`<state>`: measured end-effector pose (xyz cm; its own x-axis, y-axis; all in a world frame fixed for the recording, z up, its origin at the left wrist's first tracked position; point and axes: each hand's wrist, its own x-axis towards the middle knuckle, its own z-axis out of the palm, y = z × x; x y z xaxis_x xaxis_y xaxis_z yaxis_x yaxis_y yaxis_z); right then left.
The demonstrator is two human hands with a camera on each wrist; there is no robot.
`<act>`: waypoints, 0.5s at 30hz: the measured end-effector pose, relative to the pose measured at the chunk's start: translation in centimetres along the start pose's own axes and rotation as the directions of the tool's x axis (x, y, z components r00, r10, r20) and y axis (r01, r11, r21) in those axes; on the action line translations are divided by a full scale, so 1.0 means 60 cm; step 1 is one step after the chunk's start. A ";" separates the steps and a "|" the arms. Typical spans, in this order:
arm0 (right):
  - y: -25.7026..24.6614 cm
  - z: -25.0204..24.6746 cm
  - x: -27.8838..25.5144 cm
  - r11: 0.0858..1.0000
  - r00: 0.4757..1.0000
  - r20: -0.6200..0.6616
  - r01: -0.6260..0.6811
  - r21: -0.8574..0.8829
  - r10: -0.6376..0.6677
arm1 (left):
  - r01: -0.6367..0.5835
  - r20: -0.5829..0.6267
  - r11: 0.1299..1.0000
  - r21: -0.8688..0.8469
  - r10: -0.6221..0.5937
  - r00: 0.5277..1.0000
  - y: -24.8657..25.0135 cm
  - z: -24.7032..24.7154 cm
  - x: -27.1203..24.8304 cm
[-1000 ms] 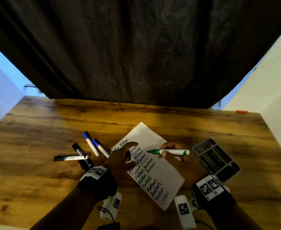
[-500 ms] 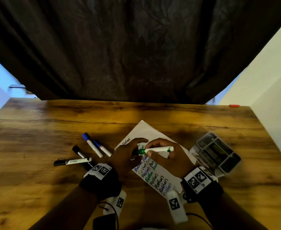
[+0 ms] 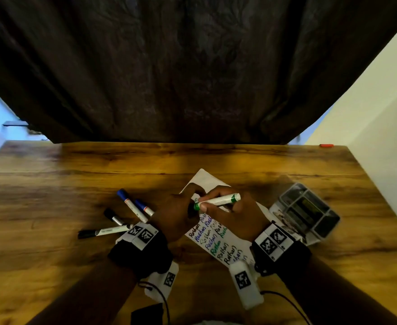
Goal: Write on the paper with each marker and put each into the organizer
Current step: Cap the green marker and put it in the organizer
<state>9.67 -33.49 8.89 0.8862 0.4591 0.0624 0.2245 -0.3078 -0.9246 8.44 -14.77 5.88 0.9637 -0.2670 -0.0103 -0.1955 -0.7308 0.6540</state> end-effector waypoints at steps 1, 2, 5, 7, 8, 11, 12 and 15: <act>0.003 -0.001 0.000 1.000 1.000 0.011 -0.015 0.026 0.015 | -0.022 -0.002 0.999 -0.025 0.022 1.000 0.000 -0.001 -0.002; 0.009 -0.002 0.000 0.998 0.999 0.009 -0.034 0.052 0.033 | -0.048 -0.010 0.997 -0.057 0.048 0.999 -0.003 -0.002 -0.004; 0.028 -0.013 -0.011 0.990 0.994 -0.066 -0.084 0.114 0.092 | 0.026 0.016 0.967 -0.254 -0.023 1.000 -0.007 -0.002 -0.005; 0.040 -0.021 -0.025 0.988 0.991 -0.068 -0.108 0.113 0.116 | 0.043 0.017 0.948 -0.315 -0.040 0.999 -0.011 -0.001 -0.003; 0.043 -0.024 -0.033 0.988 0.992 -0.049 -0.113 0.105 0.118 | 0.030 0.004 0.946 -0.324 -0.030 1.000 -0.013 -0.001 -0.003; 0.050 -0.038 -0.055 0.986 0.988 0.037 -0.155 0.064 0.153 | 0.011 -0.026 0.951 -0.310 -0.020 0.999 -0.010 0.008 0.000; 0.054 -0.043 -0.058 0.985 0.985 0.054 -0.168 0.028 0.167 | 0.009 -0.031 0.951 -0.310 -0.019 0.999 -0.009 0.011 0.002; 0.072 -0.065 -0.066 0.938 0.989 -0.019 -0.147 -0.315 0.149 | -0.023 -0.018 0.965 -0.263 0.019 1.000 0.016 0.021 0.018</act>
<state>8.71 -39.89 6.12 0.9173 0.3921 -0.0685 0.2079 -0.6187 -0.7577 9.07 -16.54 5.56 0.9630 -0.2691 0.0160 -0.1630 -0.5337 0.8298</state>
